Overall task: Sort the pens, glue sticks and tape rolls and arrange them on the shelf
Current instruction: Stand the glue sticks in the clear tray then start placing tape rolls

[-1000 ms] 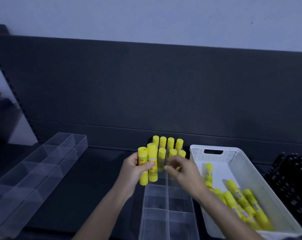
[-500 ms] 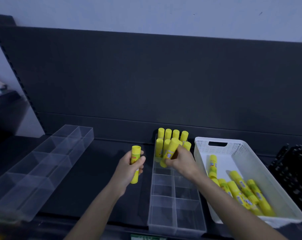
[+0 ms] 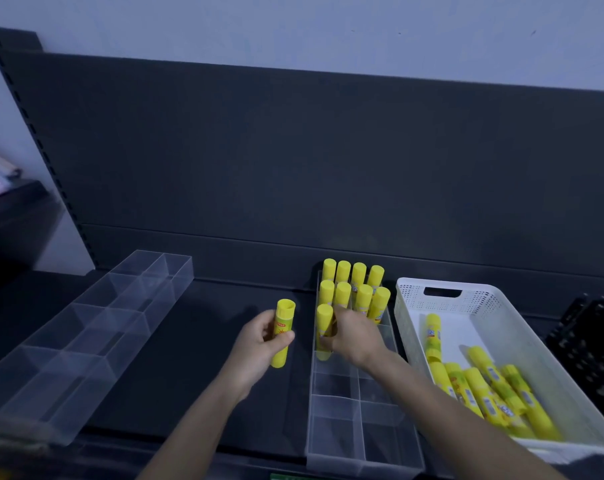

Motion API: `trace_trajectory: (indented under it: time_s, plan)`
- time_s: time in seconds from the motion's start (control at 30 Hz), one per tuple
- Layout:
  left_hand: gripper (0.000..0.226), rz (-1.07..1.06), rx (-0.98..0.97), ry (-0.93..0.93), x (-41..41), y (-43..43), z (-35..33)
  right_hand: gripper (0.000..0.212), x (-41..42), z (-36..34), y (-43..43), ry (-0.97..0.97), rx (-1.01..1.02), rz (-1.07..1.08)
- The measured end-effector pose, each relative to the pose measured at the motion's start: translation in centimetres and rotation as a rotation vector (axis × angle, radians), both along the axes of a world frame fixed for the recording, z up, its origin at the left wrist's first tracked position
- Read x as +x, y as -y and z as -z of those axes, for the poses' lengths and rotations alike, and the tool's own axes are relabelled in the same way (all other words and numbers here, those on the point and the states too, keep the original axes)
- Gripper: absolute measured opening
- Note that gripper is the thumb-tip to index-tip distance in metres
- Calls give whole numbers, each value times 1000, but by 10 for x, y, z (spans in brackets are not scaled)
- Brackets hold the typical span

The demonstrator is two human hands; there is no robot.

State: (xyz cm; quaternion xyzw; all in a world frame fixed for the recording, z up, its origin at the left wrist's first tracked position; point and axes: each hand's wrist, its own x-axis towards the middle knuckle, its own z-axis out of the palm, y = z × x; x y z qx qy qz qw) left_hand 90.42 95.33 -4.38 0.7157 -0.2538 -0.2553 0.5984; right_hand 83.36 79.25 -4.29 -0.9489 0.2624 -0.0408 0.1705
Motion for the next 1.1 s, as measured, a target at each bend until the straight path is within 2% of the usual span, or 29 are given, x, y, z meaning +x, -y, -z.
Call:
trace_trajectory:
  time_s: [0.1,0.47,0.6,0.7,0.77,0.87,0.93,1.03,1.1]
  plan:
    - [17,-24,-34,-5,2,-1,-2,31,0,0,0,-8,21,5]
    - [12,-123,-70,30,-3,-1,-6,40,-3,4,3,50,163,-7]
    - [13,-159,-130,24,-6,-3,-16,45,-18,-8,8,184,378,21]
    - [23,-167,-166,26,-9,0,-24,17,-40,-24,6,383,600,42]
    - [28,-126,-186,25,-15,6,-27,2,-54,-31,-1,390,828,-10]
    - [31,-40,-206,21,-27,18,-27,6,-65,-31,-2,433,1131,-11]
    - [31,-8,-154,106,-33,25,-23,8,-71,-34,2,505,1250,33]
    - [30,56,-83,174,-38,31,-12,7,-76,-39,6,561,1225,50]
    - [22,61,0,263,-36,33,-4,5,-75,-43,13,606,1024,86]
